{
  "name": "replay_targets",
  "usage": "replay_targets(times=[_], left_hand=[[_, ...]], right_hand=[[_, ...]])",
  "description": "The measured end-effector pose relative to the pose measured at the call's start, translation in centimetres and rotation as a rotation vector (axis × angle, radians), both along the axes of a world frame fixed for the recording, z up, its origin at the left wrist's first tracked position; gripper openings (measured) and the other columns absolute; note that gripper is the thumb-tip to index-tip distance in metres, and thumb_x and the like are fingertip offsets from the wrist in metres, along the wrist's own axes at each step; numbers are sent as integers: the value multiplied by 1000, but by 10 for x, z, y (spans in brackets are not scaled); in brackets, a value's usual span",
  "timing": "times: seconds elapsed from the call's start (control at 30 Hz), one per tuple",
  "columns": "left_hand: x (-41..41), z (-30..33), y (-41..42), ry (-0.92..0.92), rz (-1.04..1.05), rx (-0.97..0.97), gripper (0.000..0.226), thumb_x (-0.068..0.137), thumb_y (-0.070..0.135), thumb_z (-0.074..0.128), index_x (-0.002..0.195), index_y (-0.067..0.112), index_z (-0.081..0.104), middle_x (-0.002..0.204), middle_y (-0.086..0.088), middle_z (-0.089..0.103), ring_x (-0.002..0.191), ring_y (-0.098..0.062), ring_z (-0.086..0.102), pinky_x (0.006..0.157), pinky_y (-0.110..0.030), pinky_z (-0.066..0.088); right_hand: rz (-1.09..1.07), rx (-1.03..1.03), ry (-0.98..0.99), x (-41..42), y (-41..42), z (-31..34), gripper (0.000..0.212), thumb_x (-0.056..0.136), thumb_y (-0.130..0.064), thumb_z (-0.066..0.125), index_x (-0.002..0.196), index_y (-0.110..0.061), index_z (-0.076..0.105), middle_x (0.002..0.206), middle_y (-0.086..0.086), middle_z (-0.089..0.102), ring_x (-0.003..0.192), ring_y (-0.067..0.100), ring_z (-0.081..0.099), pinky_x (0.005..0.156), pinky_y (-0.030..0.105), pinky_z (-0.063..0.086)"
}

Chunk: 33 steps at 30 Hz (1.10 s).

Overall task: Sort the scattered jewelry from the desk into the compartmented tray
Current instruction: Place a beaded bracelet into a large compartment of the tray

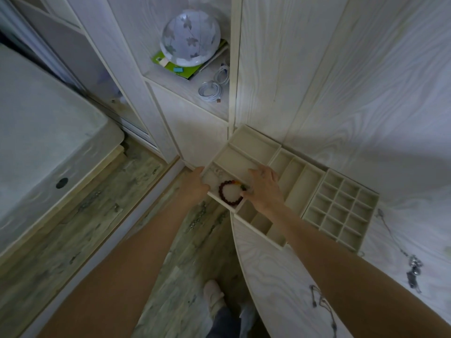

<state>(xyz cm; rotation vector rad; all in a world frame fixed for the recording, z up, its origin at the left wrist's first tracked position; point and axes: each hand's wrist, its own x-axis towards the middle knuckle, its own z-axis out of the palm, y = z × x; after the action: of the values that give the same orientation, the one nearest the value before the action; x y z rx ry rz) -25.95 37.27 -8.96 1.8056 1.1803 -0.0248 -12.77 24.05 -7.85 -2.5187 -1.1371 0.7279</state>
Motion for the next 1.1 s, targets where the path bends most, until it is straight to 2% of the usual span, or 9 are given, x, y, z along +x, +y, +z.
replay_targets(times=[0.1,0.17,0.23,0.33,0.6,0.8,0.93,1.0,1.1], left_hand=[[1,3,-8,7,-84,-10,88,59,51,73,135,21,42,129,3,50,117,-18,49,96,-32,44],[3,6,-16,155,-270,140,123,45,74,68,147,24,20,151,-3,27,139,-25,26,112,-46,27],[6,6,-29,243,-491,289,133,51,77,68,149,29,-7,158,-4,-7,145,-27,-7,117,-50,4],[13,14,-51,243,-750,360,127,60,69,71,147,35,-14,156,-5,-22,142,-30,-20,114,-53,-7],[36,18,-81,371,-908,524,115,70,56,72,148,33,-10,156,-9,-17,141,-43,-7,114,-58,9],[39,19,-84,369,-873,556,112,69,61,70,149,30,-2,158,-5,-6,142,-40,0,111,-56,16],[36,20,-84,320,-845,510,109,71,61,68,150,29,0,158,-6,-4,144,-36,-1,114,-51,10],[33,21,-81,197,-723,435,98,76,59,65,150,26,10,158,-6,6,144,-30,7,115,-47,11],[26,17,-67,7,-396,448,57,91,34,56,140,11,37,143,-13,39,130,-29,37,107,-43,31]], right_hand=[[11,-1,-17,-2,-8,-1,77,88,-38,62,149,-20,19,155,9,7,144,28,2,117,41,18],[33,-10,-57,-4,-18,1,85,85,-45,63,150,-22,13,157,10,-2,145,28,-5,118,44,9],[37,-42,-112,-3,-33,4,95,80,-53,64,150,-24,7,157,10,-7,145,29,-10,117,46,3],[-3,-123,-94,2,-63,8,109,73,-59,68,150,-25,-1,156,13,-15,144,30,-16,116,48,1],[84,-299,4,5,-113,4,133,62,-62,74,146,-27,-23,146,17,-39,134,31,-38,115,49,-8],[94,-255,4,8,-117,6,123,71,-47,76,149,-24,-16,151,16,-31,139,30,-30,116,47,1],[91,-256,5,9,-117,6,122,71,-45,76,149,-23,-15,152,16,-28,139,30,-29,116,47,2],[91,-263,11,9,-116,6,123,72,-44,76,149,-22,-17,152,17,-28,139,30,-29,116,48,4],[94,-263,10,8,-115,7,123,72,-44,76,148,-22,-18,152,18,-26,139,31,-29,116,47,4]])
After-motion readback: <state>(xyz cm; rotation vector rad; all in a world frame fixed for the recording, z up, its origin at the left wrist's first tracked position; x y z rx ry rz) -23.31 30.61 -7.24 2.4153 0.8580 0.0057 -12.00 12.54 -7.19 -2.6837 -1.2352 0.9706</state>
